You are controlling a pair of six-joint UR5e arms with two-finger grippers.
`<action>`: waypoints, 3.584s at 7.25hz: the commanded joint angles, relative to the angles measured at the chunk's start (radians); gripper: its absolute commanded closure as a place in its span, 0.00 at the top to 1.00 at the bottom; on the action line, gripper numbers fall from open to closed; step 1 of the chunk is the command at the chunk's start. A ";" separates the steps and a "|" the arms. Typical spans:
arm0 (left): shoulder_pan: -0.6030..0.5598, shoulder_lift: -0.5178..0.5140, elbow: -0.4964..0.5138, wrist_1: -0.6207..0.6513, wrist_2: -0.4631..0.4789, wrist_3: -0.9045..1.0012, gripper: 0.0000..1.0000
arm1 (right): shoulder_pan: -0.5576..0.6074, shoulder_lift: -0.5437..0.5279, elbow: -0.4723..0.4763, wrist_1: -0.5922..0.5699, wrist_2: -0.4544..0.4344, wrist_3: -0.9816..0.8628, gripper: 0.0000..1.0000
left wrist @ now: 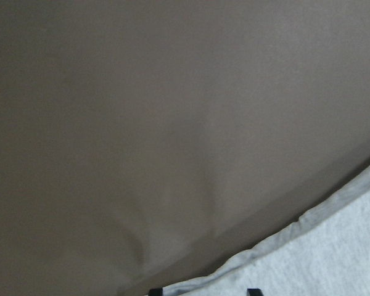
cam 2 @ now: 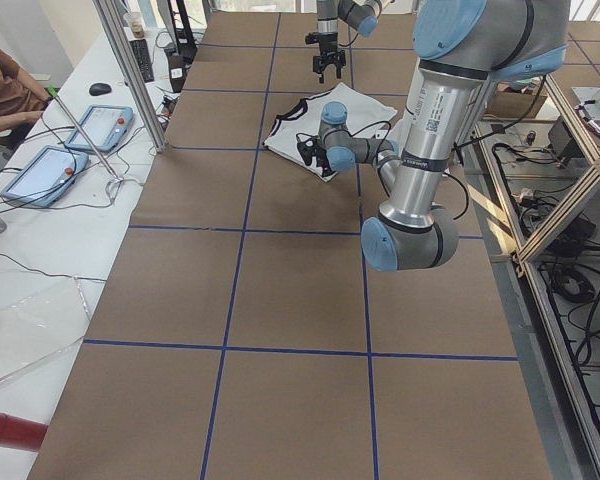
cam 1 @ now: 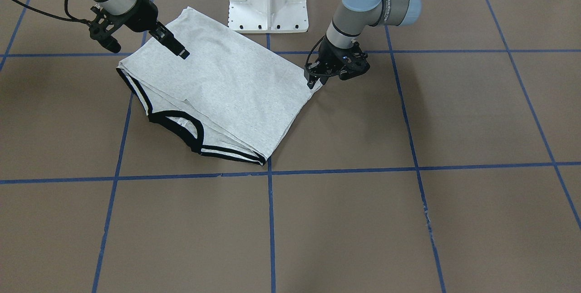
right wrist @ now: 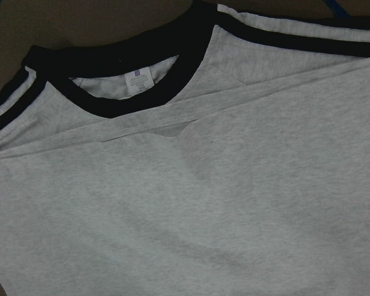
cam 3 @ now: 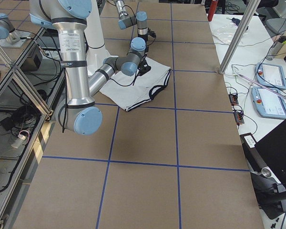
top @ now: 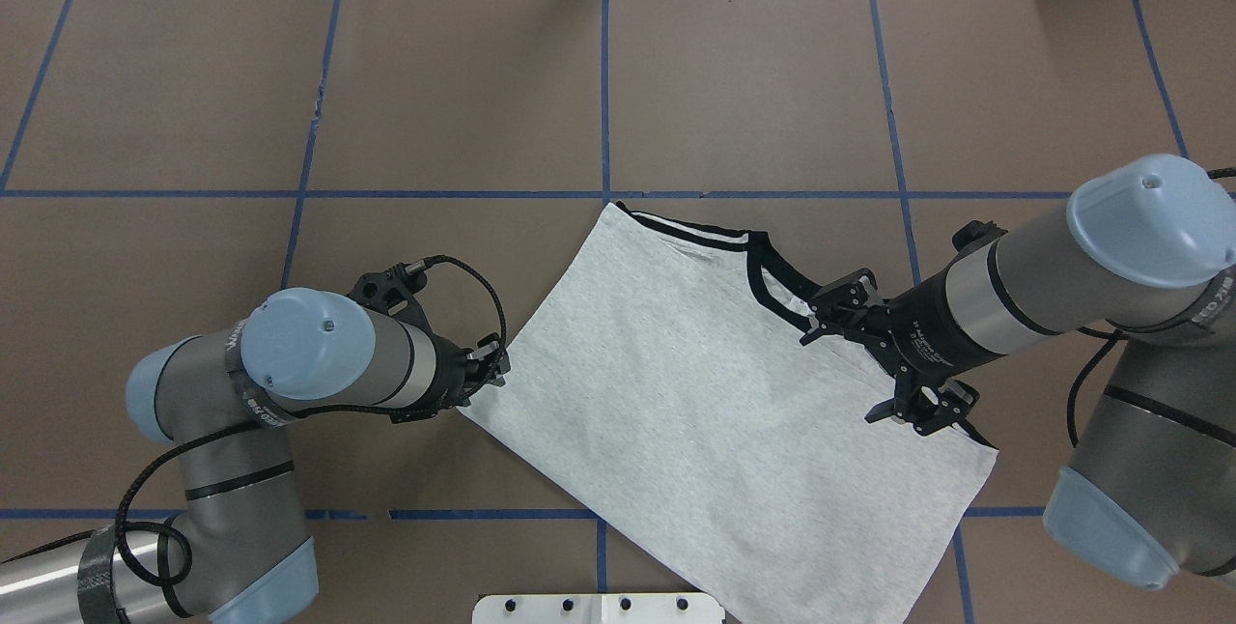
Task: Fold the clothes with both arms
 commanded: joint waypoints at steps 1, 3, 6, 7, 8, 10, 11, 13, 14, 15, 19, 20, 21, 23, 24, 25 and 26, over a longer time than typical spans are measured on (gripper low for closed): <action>0.016 0.028 -0.023 0.032 -0.001 -0.020 0.52 | 0.007 0.008 -0.013 0.000 -0.001 0.000 1.00; 0.022 0.037 -0.015 0.033 -0.002 -0.020 0.53 | 0.007 0.018 -0.032 0.002 -0.034 -0.006 1.00; 0.023 0.028 -0.009 0.032 -0.002 -0.020 0.02 | 0.003 0.029 -0.053 0.000 -0.219 -0.016 1.00; 0.023 0.028 -0.015 0.030 -0.002 -0.017 0.00 | 0.004 0.028 -0.053 0.000 -0.219 -0.016 1.00; 0.022 0.036 -0.023 0.026 -0.003 -0.005 0.00 | 0.006 0.029 -0.055 0.000 -0.219 -0.016 1.00; -0.009 0.033 -0.066 0.032 0.002 0.065 0.00 | 0.007 0.028 -0.059 0.000 -0.220 -0.016 1.00; -0.063 0.030 -0.055 0.032 0.002 0.135 0.00 | 0.010 0.029 -0.066 0.000 -0.231 -0.016 1.00; -0.233 0.005 -0.013 0.024 0.000 0.377 0.00 | -0.002 0.029 -0.076 0.000 -0.254 -0.055 1.00; -0.318 -0.083 0.096 0.018 0.000 0.427 0.00 | -0.038 0.026 -0.076 0.002 -0.286 -0.065 1.00; -0.378 -0.177 0.203 0.009 -0.001 0.446 0.00 | -0.107 0.037 -0.075 0.000 -0.403 -0.066 1.00; -0.474 -0.455 0.751 -0.342 0.003 0.498 0.00 | -0.270 0.044 -0.078 -0.002 -0.467 -0.056 1.00; -0.472 -0.469 0.773 -0.364 0.002 0.500 0.12 | -0.343 0.046 -0.084 -0.002 -0.545 -0.052 1.00; -0.475 -0.466 0.755 -0.362 -0.005 0.500 0.47 | -0.393 0.070 -0.117 0.000 -0.625 -0.036 1.00; -0.477 -0.342 0.549 -0.347 -0.050 0.490 0.49 | -0.430 0.127 -0.174 -0.002 -0.642 0.070 1.00; -0.477 -0.292 0.491 -0.348 -0.086 0.477 0.50 | -0.439 0.138 -0.181 -0.002 -0.651 0.093 1.00; -0.474 -0.277 0.468 -0.349 -0.087 0.463 0.50 | -0.439 0.162 -0.194 -0.002 -0.656 0.130 1.00; -0.471 -0.273 0.465 -0.349 -0.087 0.446 0.50 | -0.428 0.176 -0.197 -0.002 -0.656 0.132 1.00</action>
